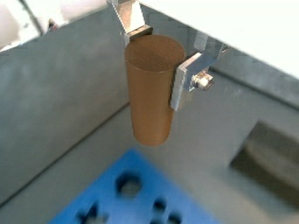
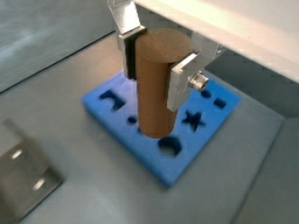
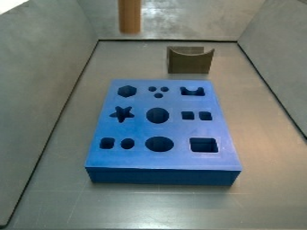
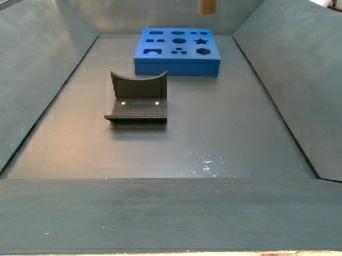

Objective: Pick up the round object. Move up. Move to above the board. Insert the round object.
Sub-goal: Move to above the board, then insert the round object.

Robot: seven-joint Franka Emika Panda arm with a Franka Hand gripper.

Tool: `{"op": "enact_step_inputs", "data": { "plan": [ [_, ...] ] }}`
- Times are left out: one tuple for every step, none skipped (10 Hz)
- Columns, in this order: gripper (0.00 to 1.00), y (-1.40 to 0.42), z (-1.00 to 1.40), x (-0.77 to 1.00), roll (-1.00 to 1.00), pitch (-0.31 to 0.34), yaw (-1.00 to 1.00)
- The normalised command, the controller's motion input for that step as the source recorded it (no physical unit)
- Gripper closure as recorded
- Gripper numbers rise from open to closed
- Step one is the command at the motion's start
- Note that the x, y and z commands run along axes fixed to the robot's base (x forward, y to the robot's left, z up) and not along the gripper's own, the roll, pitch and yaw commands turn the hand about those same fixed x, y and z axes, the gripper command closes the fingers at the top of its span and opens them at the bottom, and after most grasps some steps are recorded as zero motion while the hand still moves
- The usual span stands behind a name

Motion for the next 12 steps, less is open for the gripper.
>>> {"op": "enact_step_inputs", "data": {
  "plan": [
    [1.0, -1.0, -0.43, 0.43, 0.05, 0.027, 0.01],
    [1.0, -0.85, -0.37, 0.41, 0.1, 0.03, 0.01],
    [1.0, -0.6, -0.27, 0.31, 0.13, 0.031, 0.01],
    [1.0, -0.38, -0.17, 0.22, 0.13, 0.016, 0.01],
    [1.0, -0.19, -0.08, 0.11, 0.1, -0.005, 0.01],
    [1.0, 0.0, -0.03, 0.0, 0.0, 0.0, 0.0],
    [1.0, -0.03, -0.1, -0.03, 0.0, 0.0, 0.0],
    [1.0, 0.0, -0.1, -0.06, 0.03, 0.0, 0.0],
    [1.0, -0.14, -0.28, 0.06, 0.0, 0.0, 0.0],
    [1.0, -0.35, -0.43, 0.25, -0.06, 0.0, 0.0],
    [1.0, -0.45, -0.53, 0.27, -0.12, -0.054, 0.0],
    [1.0, -0.45, -0.59, 0.28, -0.12, -0.071, 0.0]
  ]
}}
